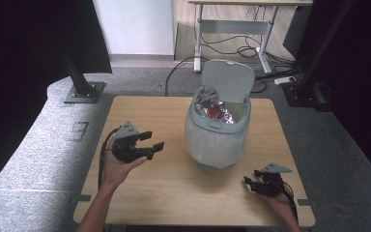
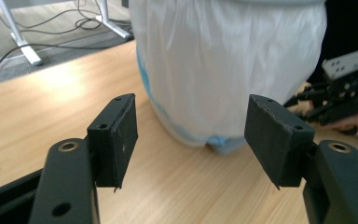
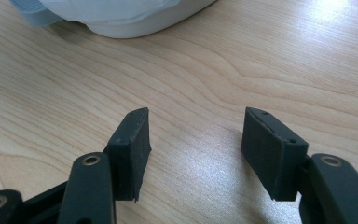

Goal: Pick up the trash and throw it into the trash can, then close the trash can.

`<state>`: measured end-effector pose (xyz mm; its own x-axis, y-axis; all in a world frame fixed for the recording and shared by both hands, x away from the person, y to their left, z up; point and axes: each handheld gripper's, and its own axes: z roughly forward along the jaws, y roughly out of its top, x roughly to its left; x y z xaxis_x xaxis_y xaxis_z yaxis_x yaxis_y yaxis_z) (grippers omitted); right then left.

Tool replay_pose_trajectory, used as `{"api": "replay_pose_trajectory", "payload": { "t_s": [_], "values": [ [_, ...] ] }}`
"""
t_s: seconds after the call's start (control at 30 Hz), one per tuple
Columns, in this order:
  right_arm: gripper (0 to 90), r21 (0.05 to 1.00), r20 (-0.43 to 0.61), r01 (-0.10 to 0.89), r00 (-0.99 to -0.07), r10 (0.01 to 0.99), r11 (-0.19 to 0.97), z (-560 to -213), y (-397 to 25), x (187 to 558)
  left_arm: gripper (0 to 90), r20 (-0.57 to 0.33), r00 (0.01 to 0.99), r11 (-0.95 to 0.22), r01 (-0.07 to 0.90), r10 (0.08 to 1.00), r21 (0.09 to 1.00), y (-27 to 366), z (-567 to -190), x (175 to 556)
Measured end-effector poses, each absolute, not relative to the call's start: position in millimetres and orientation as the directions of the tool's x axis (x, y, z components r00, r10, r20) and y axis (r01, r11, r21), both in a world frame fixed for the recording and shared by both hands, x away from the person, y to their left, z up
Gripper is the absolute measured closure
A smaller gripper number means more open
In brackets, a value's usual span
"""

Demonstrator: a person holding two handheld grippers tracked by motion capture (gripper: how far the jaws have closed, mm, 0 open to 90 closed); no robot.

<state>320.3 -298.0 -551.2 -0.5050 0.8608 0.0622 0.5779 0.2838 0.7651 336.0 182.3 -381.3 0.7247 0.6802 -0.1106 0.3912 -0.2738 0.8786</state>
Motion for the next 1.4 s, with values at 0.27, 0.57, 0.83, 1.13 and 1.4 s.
{"api": "replay_pose_trajectory", "payload": {
  "t_s": [0.27,0.57,0.83,1.13,1.4],
  "values": [
    [41.2,0.766,0.056,0.575,-0.506,0.861,0.288,-551.4,-297.4,321.2,34.7,-0.117,0.692,-0.273,0.427,0.712,0.862,202.4,-423.8,320.0],
    [40.9,0.765,0.055,0.576,-0.504,0.862,0.288,-551.3,-296.8,321.0,34.8,-0.129,0.678,-0.285,0.463,0.724,0.839,211.5,-450.9,314.2],
    [40.2,0.761,0.051,0.575,-0.512,0.858,0.298,-550.6,-295.5,321.0,35.1,-0.135,0.661,-0.289,0.491,0.738,0.822,214.0,-463.3,313.8],
    [35.5,0.803,0.07,0.535,-0.521,0.851,0.262,-526.6,-296.0,321.9,35.0,-0.147,0.659,-0.282,0.498,0.738,0.82,216.2,-465.8,311.0],
    [32.3,0.86,0.106,0.474,-0.529,0.842,0.19,-470.8,-304.3,329.6,35.0,-0.163,0.66,-0.28,0.512,0.733,0.812,216.9,-472.2,312.5]
  ]
}}
